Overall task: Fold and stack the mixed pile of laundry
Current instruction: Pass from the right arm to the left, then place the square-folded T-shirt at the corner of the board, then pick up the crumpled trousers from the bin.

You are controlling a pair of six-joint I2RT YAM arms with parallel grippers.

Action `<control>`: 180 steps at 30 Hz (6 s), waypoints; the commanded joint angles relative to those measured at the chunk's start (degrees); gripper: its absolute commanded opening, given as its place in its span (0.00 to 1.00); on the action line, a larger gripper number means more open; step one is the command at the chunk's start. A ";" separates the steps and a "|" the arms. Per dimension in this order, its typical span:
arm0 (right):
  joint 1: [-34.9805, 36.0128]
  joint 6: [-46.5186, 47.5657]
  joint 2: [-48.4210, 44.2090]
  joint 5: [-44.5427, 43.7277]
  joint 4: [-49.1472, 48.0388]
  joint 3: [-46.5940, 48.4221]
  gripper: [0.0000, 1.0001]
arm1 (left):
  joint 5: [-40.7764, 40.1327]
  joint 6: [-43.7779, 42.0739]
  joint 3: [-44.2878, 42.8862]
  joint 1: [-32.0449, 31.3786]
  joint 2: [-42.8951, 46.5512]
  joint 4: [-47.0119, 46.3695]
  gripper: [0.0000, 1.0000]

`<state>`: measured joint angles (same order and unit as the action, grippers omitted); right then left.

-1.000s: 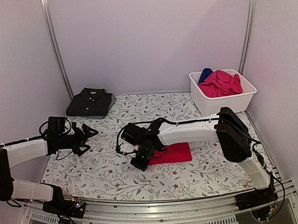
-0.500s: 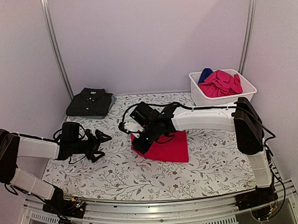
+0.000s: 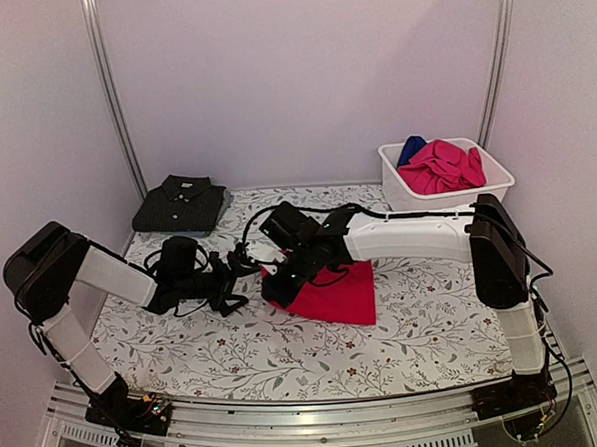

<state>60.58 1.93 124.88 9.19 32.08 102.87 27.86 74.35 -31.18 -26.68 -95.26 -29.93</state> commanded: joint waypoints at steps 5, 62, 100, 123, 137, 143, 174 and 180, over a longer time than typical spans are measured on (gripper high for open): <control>-0.15 -1.06 1.56 3.25 -1.93 5.39 0.00 | 1.41 2.64 -6.42 -3.66 -10.25 -8.52 0.92; -20.67 -12.47 -28.35 2.86 -11.06 -24.65 0.99 | -32.59 -77.25 -101.02 13.03 -37.40 76.81 0.00; -20.67 -13.35 -19.86 6.89 -6.19 -15.57 0.99 | -20.84 -77.86 -101.84 28.65 -37.77 70.22 0.00; -20.76 -11.35 -13.02 6.89 0.54 -7.32 0.99 | -20.69 -71.73 -104.32 37.34 -49.29 59.86 0.45; -20.77 -10.14 -12.82 6.97 1.52 -6.98 0.99 | -30.28 -61.99 -104.56 40.25 -48.82 59.59 1.00; -23.56 -10.40 -13.62 4.63 1.90 -4.78 0.99 | -31.06 -65.93 -100.99 37.68 -42.74 57.23 1.00; -63.67 -14.83 -5.83 0.46 4.39 18.23 0.99 | -17.11 -54.55 -72.81 27.08 -14.65 54.30 1.00; -63.65 -10.46 8.80 -0.45 7.88 29.07 0.99 | -16.92 -54.67 -71.51 26.83 -14.20 58.83 1.00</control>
<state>-3.60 -11.73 126.78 8.23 36.16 125.97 10.20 19.14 -104.84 0.40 -109.65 26.00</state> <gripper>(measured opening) 0.990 0.996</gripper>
